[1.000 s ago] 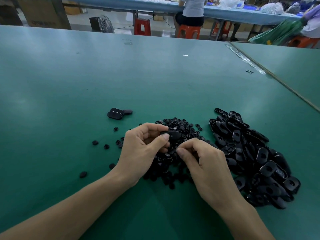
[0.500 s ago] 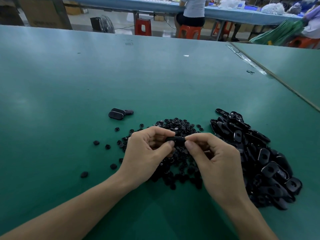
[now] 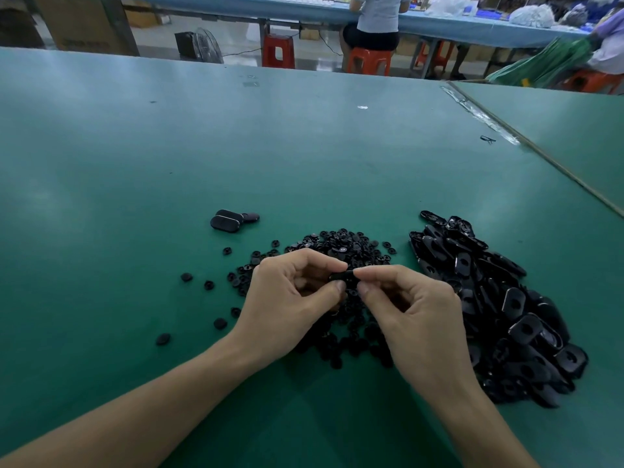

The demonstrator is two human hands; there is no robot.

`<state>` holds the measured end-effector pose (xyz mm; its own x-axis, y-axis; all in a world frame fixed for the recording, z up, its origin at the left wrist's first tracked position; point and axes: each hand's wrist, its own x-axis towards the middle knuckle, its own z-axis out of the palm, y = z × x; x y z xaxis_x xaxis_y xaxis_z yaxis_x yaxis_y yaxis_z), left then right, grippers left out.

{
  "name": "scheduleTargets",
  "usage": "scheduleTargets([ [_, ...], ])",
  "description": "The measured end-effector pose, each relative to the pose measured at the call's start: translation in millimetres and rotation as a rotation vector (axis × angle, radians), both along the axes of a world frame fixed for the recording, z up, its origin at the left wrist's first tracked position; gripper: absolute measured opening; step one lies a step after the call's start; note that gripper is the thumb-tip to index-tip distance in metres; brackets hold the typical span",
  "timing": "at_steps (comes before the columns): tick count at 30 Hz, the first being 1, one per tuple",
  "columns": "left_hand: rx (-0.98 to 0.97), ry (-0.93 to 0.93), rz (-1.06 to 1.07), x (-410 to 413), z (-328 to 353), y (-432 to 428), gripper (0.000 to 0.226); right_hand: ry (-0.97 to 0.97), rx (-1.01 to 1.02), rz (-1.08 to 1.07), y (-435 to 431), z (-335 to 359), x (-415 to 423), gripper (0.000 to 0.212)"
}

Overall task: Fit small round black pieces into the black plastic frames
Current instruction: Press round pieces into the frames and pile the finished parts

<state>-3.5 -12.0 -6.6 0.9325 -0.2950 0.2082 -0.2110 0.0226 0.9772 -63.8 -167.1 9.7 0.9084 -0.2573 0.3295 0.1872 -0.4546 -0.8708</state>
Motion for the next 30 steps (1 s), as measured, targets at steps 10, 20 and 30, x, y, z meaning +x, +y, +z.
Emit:
scheduleTargets([
  [10,0.015,-0.043,-0.044,-1.7,0.3,-1.2,0.018,0.018,-0.053,0.005,2.7,-1.0,-1.1,0.026],
  [20,0.073,-0.111,-0.035,-3.1,-0.3,-2.3,0.019,-0.022,-0.014,-0.025,6.8,-1.2,-2.0,0.026],
  [30,-0.004,-0.077,-0.029,0.6,1.6,-2.5,0.019,-0.095,-0.106,-0.008,11.4,-0.6,-2.9,0.02],
])
